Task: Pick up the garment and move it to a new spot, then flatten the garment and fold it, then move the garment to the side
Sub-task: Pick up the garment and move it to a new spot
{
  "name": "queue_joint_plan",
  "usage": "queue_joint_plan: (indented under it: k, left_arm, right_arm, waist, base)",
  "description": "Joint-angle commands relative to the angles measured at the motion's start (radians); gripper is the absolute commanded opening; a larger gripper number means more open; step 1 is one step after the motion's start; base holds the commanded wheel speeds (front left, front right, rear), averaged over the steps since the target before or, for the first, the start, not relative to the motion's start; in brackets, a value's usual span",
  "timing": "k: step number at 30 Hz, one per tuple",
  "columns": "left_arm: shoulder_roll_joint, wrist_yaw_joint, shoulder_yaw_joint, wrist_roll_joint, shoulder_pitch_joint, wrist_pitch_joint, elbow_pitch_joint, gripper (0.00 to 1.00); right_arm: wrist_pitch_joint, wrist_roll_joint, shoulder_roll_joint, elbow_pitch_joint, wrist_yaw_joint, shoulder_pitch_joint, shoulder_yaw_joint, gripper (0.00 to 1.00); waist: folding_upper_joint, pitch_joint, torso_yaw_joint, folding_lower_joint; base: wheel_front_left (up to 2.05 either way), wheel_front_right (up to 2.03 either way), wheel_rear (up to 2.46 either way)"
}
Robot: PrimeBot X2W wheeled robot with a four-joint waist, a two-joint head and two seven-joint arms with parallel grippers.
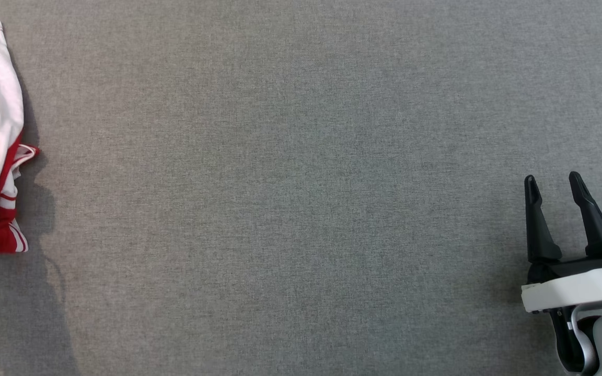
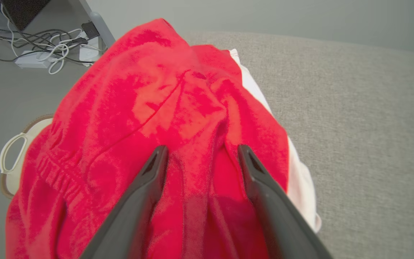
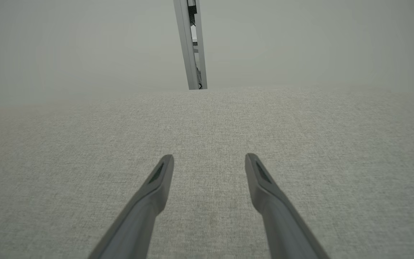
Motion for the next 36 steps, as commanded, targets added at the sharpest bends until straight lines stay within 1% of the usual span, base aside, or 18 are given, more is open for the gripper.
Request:
queue_joint_plan:
  k: [1,4,6,7,8,10,13,15,20,23,26,28,32,36]
  left_arm:
    - [0.005,-0.008,-0.004,-0.010,0.005,0.027,0.006,1.00]
    - [0.012,-0.018,-0.017,-0.018,0.016,0.090,0.023,1.00]
    - [0.005,-0.018,-0.018,-0.030,0.024,0.116,0.025,1.00]
    - [0.009,-0.016,-0.019,-0.028,0.024,0.120,0.024,0.26]
    - [0.014,-0.014,-0.019,-0.024,0.024,0.112,0.020,0.00]
    - [0.015,-0.011,-0.020,-0.020,0.028,0.091,0.013,0.00]
    - [0.018,-0.010,-0.013,-0.013,0.020,0.024,-0.010,0.00]
    - [0.022,-0.006,-0.005,-0.009,0.004,-0.043,-0.028,0.00]
    - [0.030,-0.015,-0.004,0.018,-0.036,-0.218,-0.098,0.00]
    - [0.028,-0.022,-0.009,0.022,-0.068,-0.279,-0.155,0.00]
    - [0.035,-0.041,-0.034,0.036,-0.102,-0.300,-0.214,0.00]
    - [0.038,-0.062,-0.061,0.048,-0.129,-0.300,-0.255,0.00]
    - [0.011,-0.089,-0.120,0.056,-0.187,-0.298,-0.333,0.00]
    - [-0.039,-0.108,-0.179,0.050,-0.236,-0.292,-0.386,0.00]
  right_arm:
    - [-0.007,0.001,-0.003,-0.001,0.002,-0.009,0.000,1.00]
    - [-0.007,-0.003,0.002,-0.005,0.002,-0.008,0.002,1.00]
    - [-0.007,-0.004,0.004,-0.007,0.002,-0.005,0.002,1.00]
    - [-0.007,-0.004,0.005,-0.007,0.002,-0.003,0.003,1.00]
    - [-0.007,-0.003,0.005,-0.007,0.002,-0.003,0.003,1.00]
    - [-0.007,-0.004,0.007,-0.005,0.002,-0.002,0.005,1.00]
    - [-0.007,-0.003,0.010,-0.003,0.002,0.000,0.004,1.00]
    - [-0.007,-0.006,0.015,-0.002,0.002,0.003,0.006,1.00]
    - [-0.007,0.001,0.026,0.007,0.002,0.010,0.010,1.00]
    - [-0.007,0.007,0.033,0.015,0.002,0.016,0.012,1.00]
    - [-0.007,0.011,0.044,0.023,0.002,0.025,0.014,1.00]
    - [-0.007,0.013,0.050,0.028,0.002,0.033,0.015,1.00]
    - [-0.007,0.022,0.062,0.035,0.002,0.040,0.015,1.00]
    - [-0.007,0.027,0.070,0.045,0.002,0.046,0.017,1.00]
  waist:
    - [0.0000,-0.002,-0.001,0.0000]
    - [0.0000,-0.006,-0.004,0.0000]
    - [0.0000,-0.011,-0.006,0.0000]
    - [0.0000,-0.013,-0.006,0.0000]
    - [0.0000,-0.015,-0.006,0.0000]
    - [0.0000,-0.021,-0.006,0.0000]
    - [0.0000,-0.037,-0.003,0.0000]
    - [0.0000,-0.051,-0.001,0.0000]
    - [0.0000,-0.098,-0.002,0.0000]
    - [0.0000,-0.129,-0.010,0.0000]
    - [0.0000,-0.157,-0.024,0.0000]
    - [0.0000,-0.174,-0.038,0.0000]
    - [0.0000,-0.202,-0.078,0.0000]
    - [0.0000,-0.220,-0.134,0.0000]
  base:
    - [0.00,0.00,0.00]
    - [0.00,0.00,0.00]
    - [0.00,0.00,0.00]
    - [0.00,0.00,0.00]
    - [0.00,0.00,0.00]
    - [0.00,0.00,0.00]
    - [0.00,0.00,0.00]
    - [0.00,0.00,0.00]
    - [0.00,0.00,0.00]
    - [0.00,0.00,0.00]
    - [0.00,0.00,0.00]
    - [0.00,0.00,0.00]
    - [0.00,0.00,0.00]
    - [0.00,0.00,0.00]
